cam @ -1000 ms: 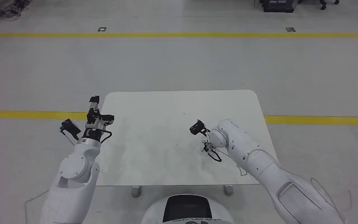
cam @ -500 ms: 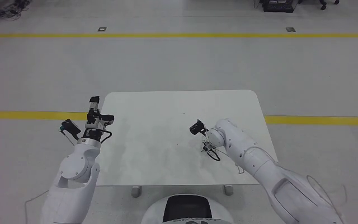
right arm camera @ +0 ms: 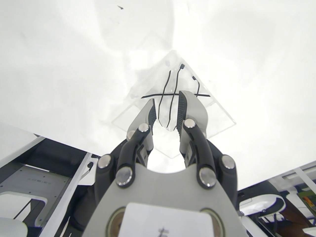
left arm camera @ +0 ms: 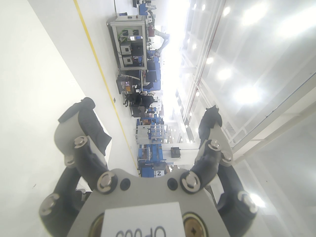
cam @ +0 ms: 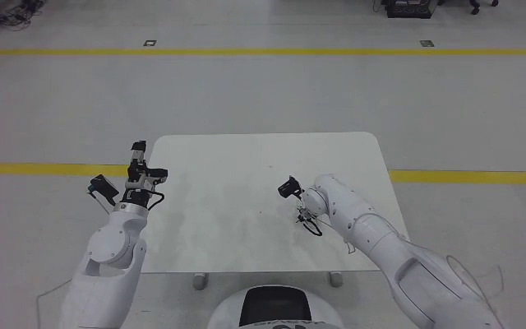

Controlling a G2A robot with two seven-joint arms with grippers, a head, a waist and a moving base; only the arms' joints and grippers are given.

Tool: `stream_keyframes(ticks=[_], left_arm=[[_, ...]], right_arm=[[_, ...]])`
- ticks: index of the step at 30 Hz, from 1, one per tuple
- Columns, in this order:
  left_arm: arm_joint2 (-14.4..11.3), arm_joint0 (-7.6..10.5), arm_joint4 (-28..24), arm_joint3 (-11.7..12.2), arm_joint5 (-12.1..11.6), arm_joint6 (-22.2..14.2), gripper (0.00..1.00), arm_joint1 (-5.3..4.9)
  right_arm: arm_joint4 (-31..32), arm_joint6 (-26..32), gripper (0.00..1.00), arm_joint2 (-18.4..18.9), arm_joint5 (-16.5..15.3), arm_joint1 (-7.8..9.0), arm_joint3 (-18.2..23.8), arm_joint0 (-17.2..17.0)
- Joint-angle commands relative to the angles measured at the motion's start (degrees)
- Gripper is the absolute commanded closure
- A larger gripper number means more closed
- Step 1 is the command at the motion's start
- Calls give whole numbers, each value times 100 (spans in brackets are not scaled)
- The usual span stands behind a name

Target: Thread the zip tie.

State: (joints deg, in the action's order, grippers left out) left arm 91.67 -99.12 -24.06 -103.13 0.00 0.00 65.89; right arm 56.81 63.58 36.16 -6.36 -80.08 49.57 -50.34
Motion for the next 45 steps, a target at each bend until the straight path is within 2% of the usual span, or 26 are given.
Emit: stream_keyframes(ticks=[1, 21, 28, 32, 38, 45], left_arm=[[0, 0, 0, 0, 0, 0, 0, 0], [0, 0, 0, 0, 0, 0, 0, 0], [0, 0, 0, 0, 0, 0, 0, 0], [0, 0, 0, 0, 0, 0, 0, 0], [0, 0, 0, 0, 0, 0, 0, 0], [0, 0, 0, 0, 0, 0, 0, 0]], right_arm=[[1, -8, 80, -8, 2, -17, -41, 14], [13, -72, 89, -53, -56, -177, -396, 120], [33, -78, 89, -55, -55, -219, -489, 143], [36, -81, 95, -53, -63, -243, -536, 156], [61, -84, 94, -46, -63, -271, -561, 173], [161, -20, 91, -16, -5, -264, -407, 137]])
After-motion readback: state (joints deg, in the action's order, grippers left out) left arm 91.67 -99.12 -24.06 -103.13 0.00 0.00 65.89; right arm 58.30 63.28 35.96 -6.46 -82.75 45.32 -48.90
